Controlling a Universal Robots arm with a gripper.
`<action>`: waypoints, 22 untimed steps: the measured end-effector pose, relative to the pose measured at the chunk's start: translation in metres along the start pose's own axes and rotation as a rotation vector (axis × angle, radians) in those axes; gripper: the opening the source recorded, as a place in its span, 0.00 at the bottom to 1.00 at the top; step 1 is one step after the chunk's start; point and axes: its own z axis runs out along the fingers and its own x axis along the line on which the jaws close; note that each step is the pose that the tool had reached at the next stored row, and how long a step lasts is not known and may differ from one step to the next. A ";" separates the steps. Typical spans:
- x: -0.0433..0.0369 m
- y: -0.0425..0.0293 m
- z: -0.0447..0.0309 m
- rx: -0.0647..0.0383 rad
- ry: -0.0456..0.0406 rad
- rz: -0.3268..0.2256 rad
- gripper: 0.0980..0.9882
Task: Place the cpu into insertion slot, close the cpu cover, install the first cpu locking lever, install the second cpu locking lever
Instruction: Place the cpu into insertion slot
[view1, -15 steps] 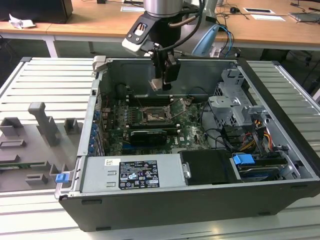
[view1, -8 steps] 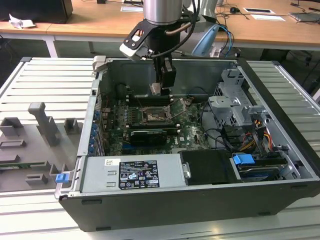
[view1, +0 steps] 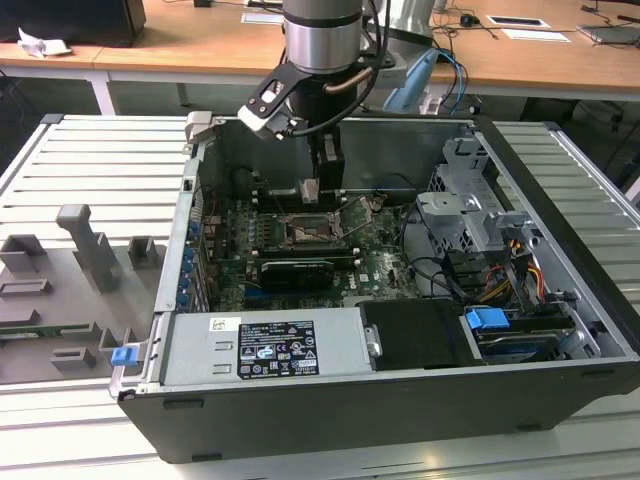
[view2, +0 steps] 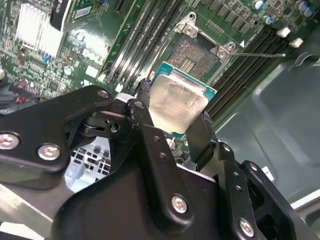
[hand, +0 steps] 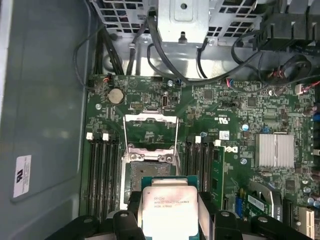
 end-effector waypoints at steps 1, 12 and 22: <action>0.0000 -0.0001 0.0018 0.000 -0.0003 0.003 0.49; -0.0004 -0.0023 0.0270 0.000 -0.0003 0.006 0.49; 0.0002 -0.0046 0.0513 0.000 0.0000 0.002 0.49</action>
